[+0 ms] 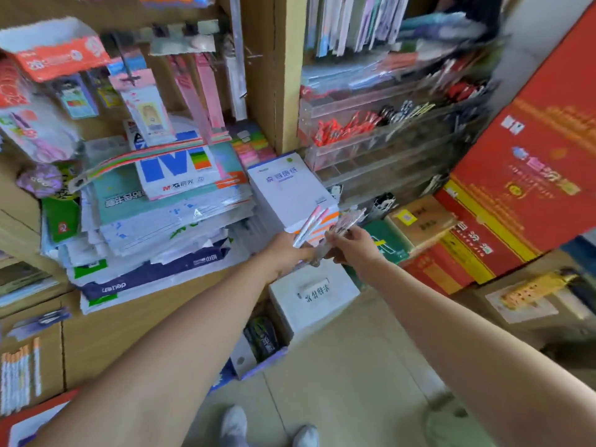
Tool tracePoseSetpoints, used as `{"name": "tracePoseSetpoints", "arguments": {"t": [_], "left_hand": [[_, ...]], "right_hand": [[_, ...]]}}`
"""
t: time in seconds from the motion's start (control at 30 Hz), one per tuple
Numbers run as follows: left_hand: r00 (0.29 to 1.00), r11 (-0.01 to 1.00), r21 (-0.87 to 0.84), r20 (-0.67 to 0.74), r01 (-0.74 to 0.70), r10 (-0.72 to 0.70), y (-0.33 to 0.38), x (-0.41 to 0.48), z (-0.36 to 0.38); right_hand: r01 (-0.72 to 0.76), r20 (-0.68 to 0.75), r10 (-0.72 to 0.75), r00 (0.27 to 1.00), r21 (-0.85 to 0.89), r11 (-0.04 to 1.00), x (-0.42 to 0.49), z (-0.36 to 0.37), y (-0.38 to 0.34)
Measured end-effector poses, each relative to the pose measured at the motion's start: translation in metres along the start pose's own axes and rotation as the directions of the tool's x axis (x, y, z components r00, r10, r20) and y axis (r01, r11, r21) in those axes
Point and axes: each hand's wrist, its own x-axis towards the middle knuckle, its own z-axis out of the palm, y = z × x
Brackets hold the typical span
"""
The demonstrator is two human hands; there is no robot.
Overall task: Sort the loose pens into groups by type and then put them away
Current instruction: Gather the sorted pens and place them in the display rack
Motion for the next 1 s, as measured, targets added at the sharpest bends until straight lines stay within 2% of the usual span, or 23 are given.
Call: {"name": "tracePoseSetpoints", "arguments": {"t": [0.17, 0.37, 0.53, 0.67, 0.8, 1.0], "left_hand": [[0.999, 0.997, 0.074, 0.034, -0.029, 0.027, 0.047, 0.043, 0.048], [0.988, 0.993, 0.059, 0.124, -0.104, 0.096, 0.102, 0.11, 0.101], [0.976, 0.985, 0.089, 0.173, -0.147, 0.13, 0.152, 0.175, 0.124], [0.979, 0.99, 0.071, 0.176, -0.118, 0.104, 0.187, 0.232, 0.129], [0.972, 0.977, 0.149, 0.2, -0.153, 0.122, 0.217, 0.284, 0.131], [0.99, 0.974, 0.195, 0.107, -0.116, 0.097, 0.247, 0.355, 0.137]], "right_hand": [[0.01, -0.066, -0.012, 0.998, -0.035, 0.999, 0.008, -0.069, -0.014], [-0.001, -0.204, -0.004, 0.979, -0.025, 1.0, 0.053, -0.148, -0.035], [-0.041, -0.25, 0.057, 0.967, 0.068, 0.997, 0.121, -0.202, -0.054], [-0.025, -0.249, 0.048, 0.967, 0.095, 0.995, 0.177, -0.237, -0.077], [-0.012, -0.19, 0.038, 0.981, 0.132, 0.991, 0.228, -0.264, -0.095], [-0.034, -0.277, 0.043, 0.96, 0.037, 0.999, 0.313, -0.308, -0.12]]}}
